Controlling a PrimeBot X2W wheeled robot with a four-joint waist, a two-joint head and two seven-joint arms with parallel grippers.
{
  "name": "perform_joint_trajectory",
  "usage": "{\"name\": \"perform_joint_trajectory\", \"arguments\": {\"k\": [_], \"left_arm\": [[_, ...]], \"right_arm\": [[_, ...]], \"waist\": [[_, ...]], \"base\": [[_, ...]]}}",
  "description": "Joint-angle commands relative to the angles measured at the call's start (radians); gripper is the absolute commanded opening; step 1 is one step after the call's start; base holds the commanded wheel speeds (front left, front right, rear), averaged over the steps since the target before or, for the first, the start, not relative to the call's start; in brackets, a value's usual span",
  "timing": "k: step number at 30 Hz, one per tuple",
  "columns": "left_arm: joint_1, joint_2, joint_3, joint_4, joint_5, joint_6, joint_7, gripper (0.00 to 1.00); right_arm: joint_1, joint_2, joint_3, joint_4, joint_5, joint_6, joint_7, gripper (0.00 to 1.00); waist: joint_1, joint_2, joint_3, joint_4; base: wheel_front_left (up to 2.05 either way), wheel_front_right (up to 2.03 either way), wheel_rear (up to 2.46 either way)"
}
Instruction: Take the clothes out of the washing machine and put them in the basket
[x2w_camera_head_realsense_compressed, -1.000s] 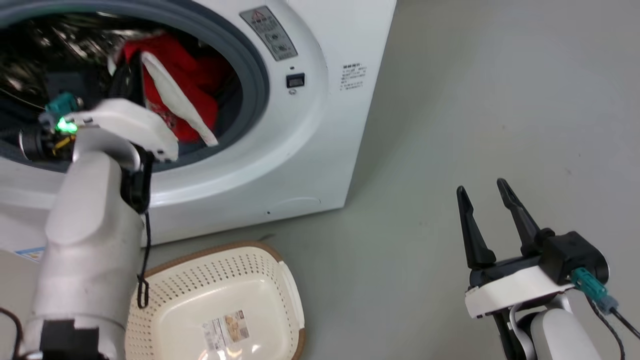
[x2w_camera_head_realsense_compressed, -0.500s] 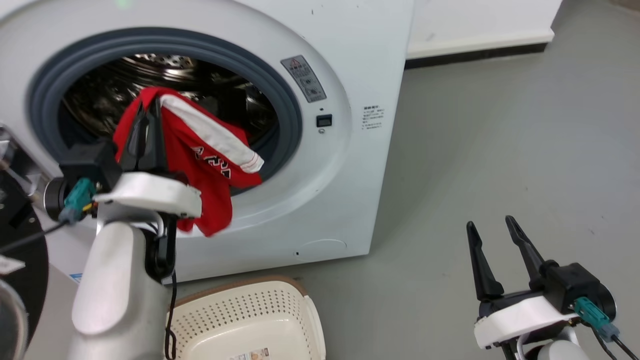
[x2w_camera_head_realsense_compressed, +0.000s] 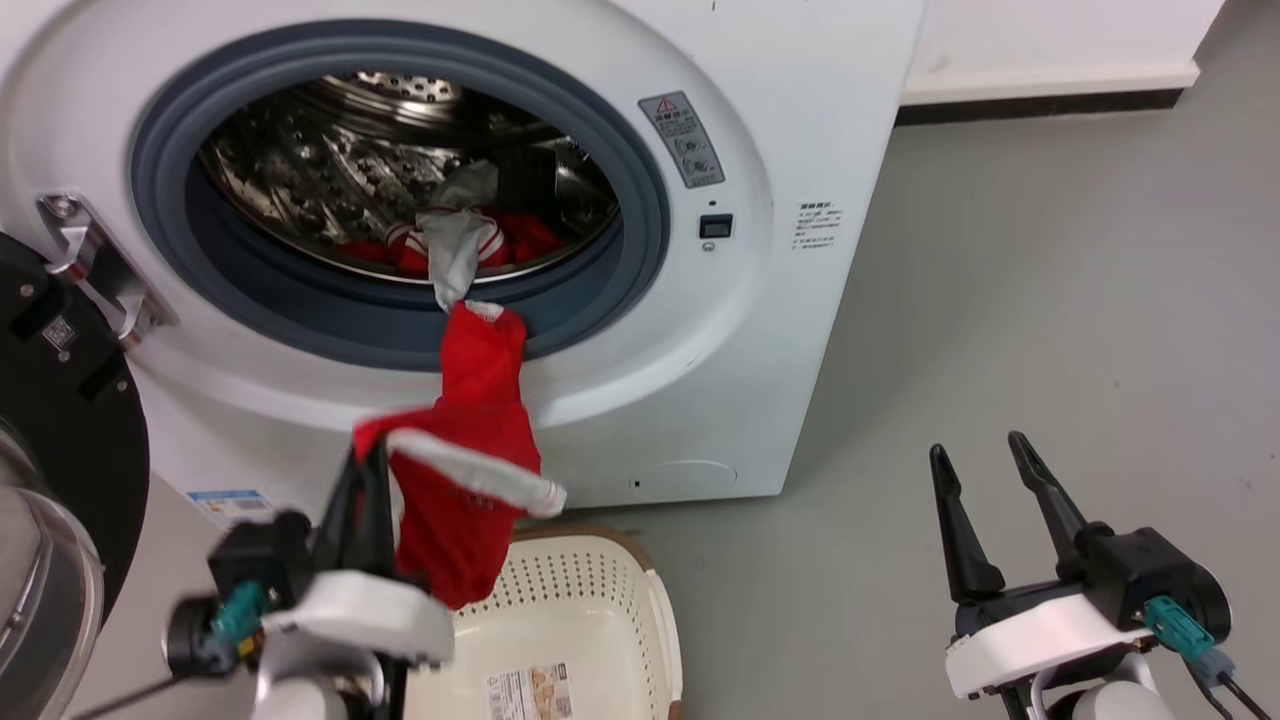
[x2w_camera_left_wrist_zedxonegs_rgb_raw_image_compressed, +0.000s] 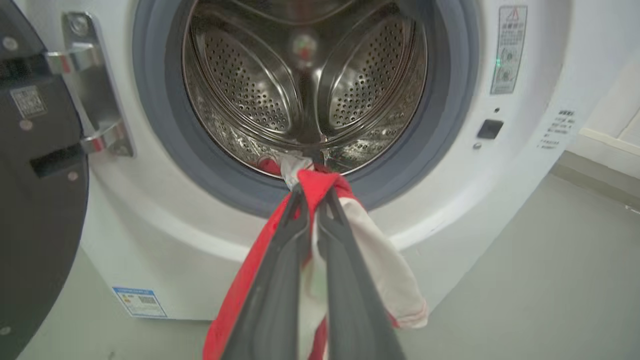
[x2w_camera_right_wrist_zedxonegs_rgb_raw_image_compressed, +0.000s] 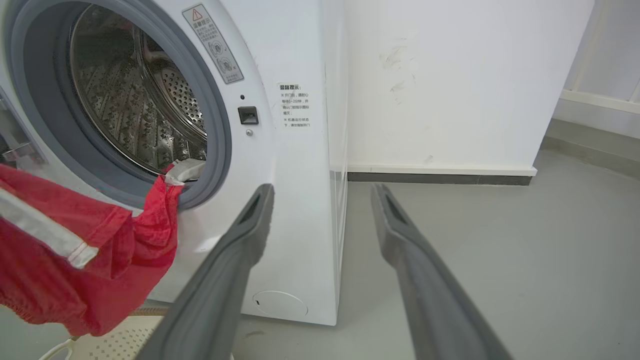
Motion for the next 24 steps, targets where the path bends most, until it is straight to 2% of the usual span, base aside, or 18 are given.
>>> {"name": "perform_joint_trajectory", "arguments": {"k": [1, 7, 13, 19, 24], "left_arm": [[0.032, -0.007, -0.002, 0.020, -0.010, 0.008, 0.001, 0.00], [0.110, -0.034, -0.030, 0.208, -0.061, 0.023, -0.032, 0.00], [0.055, -0.041, -0.068, 0.426, -0.077, -0.007, -0.063, 0.00], [-0.068, -0.044, -0.075, 0.659, -0.108, -0.028, -0.075, 0.00], [-0.245, -0.028, -0.043, 0.831, -0.135, -0.034, -0.085, 0.00]], "right_arm": [[-0.017, 0.001, 0.004, -0.005, -0.002, -0.001, -0.002, 1.00], [-0.051, 0.001, 0.014, -0.018, -0.010, -0.001, -0.002, 1.00], [-0.082, 0.001, 0.025, -0.028, -0.015, -0.001, -0.002, 1.00], [-0.132, 0.001, 0.033, -0.052, -0.007, -0.001, -0.002, 1.00], [-0.186, 0.001, 0.045, -0.083, -0.018, -0.001, -0.002, 1.00]], "waist": [[0.0002, 0.0000, 0.023, 0.005], [0.0002, 0.0000, 0.102, 0.010], [0.0002, 0.0000, 0.191, 0.003], [0.0002, 0.0000, 0.327, -0.017], [0.0002, 0.0000, 0.465, -0.033]], "base": [[0.00, 0.00, 0.00], [0.00, 0.00, 0.00], [0.00, 0.00, 0.00], [0.00, 0.00, 0.00], [0.00, 0.00, 0.00]]}}
